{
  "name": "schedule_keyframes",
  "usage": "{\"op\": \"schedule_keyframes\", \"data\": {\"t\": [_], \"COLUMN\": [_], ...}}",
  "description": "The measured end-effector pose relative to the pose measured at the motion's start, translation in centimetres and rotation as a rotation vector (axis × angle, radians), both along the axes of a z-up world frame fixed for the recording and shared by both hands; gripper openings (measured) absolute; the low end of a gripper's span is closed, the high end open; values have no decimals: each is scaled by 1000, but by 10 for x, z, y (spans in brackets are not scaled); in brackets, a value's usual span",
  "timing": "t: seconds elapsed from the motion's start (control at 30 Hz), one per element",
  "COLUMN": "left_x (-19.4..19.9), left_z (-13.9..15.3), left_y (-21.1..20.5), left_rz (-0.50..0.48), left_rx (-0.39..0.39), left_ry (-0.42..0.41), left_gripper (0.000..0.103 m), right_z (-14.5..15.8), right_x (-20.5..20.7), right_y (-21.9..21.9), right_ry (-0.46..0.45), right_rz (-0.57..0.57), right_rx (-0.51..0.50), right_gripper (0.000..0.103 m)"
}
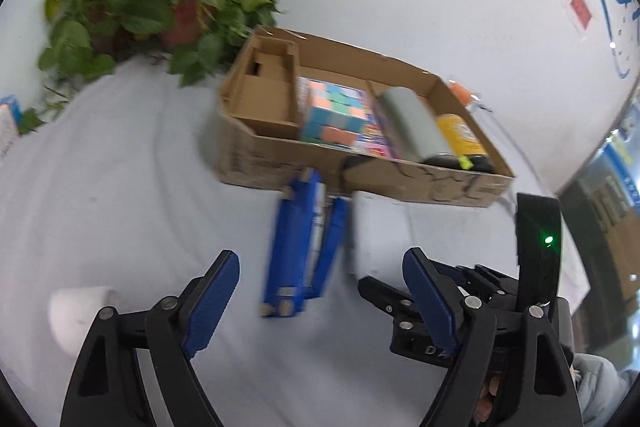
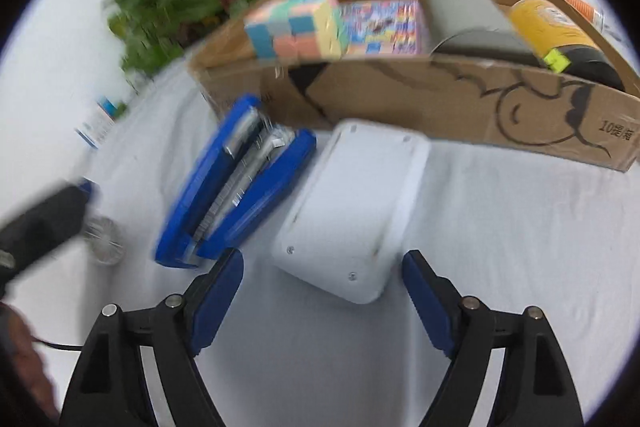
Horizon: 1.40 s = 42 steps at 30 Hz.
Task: Organize rigid objects
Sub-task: 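Grasp the white phone stand with the right gripper while the left gripper grasps it too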
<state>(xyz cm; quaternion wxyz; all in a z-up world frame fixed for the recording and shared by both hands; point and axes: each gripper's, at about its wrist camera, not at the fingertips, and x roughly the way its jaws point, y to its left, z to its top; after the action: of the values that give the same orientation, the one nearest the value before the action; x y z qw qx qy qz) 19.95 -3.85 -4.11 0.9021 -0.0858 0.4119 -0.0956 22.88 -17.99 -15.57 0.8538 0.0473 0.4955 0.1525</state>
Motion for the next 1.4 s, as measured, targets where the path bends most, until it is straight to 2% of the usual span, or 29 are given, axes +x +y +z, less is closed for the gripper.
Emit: {"op": "schedule_keyframes", "data": {"t": [0.03, 0.07, 0.1, 0.2, 0.27, 0.37, 0.43, 0.5, 0.57, 0.63, 0.67, 0.73, 0.8, 0.87, 0.93, 1.0, 1.07, 1.17, 1.2, 1.33, 1.37, 1.4], "left_x": [-2, -3, -5, -7, -5, 6, 13, 23, 33, 36, 36, 35, 31, 27, 26, 28, 29, 33, 34, 32, 32, 31], "left_z": [-1, -2, -4, -8, -12, -24, -32, -45, -62, -70, -70, -61, -48, -39, -37, -39, -46, -56, -60, -64, -64, -62], "left_y": [3, 6, 9, 10, 5, -13, -30, -52, -79, -97, -104, -121, -143, -166, -183, -190, -190, -182, -179, -165, -160, -155], "left_rz": [12, 20, 22, -2, -43, -136, -200, -261, -326, -345, -345, -387, -453, -541, -583, -565, -507, -438, -420, -382, -371, -364], "left_rx": [6, 3, -5, -32, -89, -253, -322, -365, -392, -386, -361, -365, -355, -385, -400, -369, -328, -233, -201, -189, -204, -218], "left_ry": [-1, -1, 2, 10, 30, 102, 142, 203, 286, 326, 324, 311, 295, 288, 290, 278, 275, 275, 268, 251, 249, 248], "left_gripper": [82, 82, 82, 82, 82, 82, 81, 64, 51, 47, 46, 44, 44, 47, 51, 66, 74, 75, 75, 75, 75, 75], "right_z": [0, 0, -1, 3, 6, 7, 3, -3, -11, -12, -11, -7, 0, 16, 28, 34, 38, 32, 27, 9, 8, 7], "right_x": [-1, -4, -7, -16, -23, -33, -39, -43, -47, -51, -53, -57, -59, -67, -74, -84, -91, -83, -76, -53, -54, -54], "right_y": [6, 13, 17, 9, -12, -53, -79, -97, -111, -118, -121, -132, -147, -160, -167, -180, -183, -173, -169, -136, -129, -124], "right_ry": [-35, -68, -78, -95, -68, 19, 92, 144, 187, 197, 199, 187, 156, 97, 49, 2, -42, -97, -96, -47, -74, -81], "right_rz": [-5, -8, -5, -1, -5, -11, -20, -35, -31, -19, -16, -23, -55, -105, -134, -146, -136, -123, -107, -22, -40, -61], "right_rx": [-40, -109, -139, -116, -12, 230, 395, 516, 624, 665, 657, 617, 534, 372, 235, 165, 95, -44, -51, -84, -136, -178], "right_gripper": [79, 70, 66, 65, 64, 64, 65, 65, 65, 66, 67, 70, 84, 85, 85, 85, 85, 85, 85, 84, 79, 65]}}
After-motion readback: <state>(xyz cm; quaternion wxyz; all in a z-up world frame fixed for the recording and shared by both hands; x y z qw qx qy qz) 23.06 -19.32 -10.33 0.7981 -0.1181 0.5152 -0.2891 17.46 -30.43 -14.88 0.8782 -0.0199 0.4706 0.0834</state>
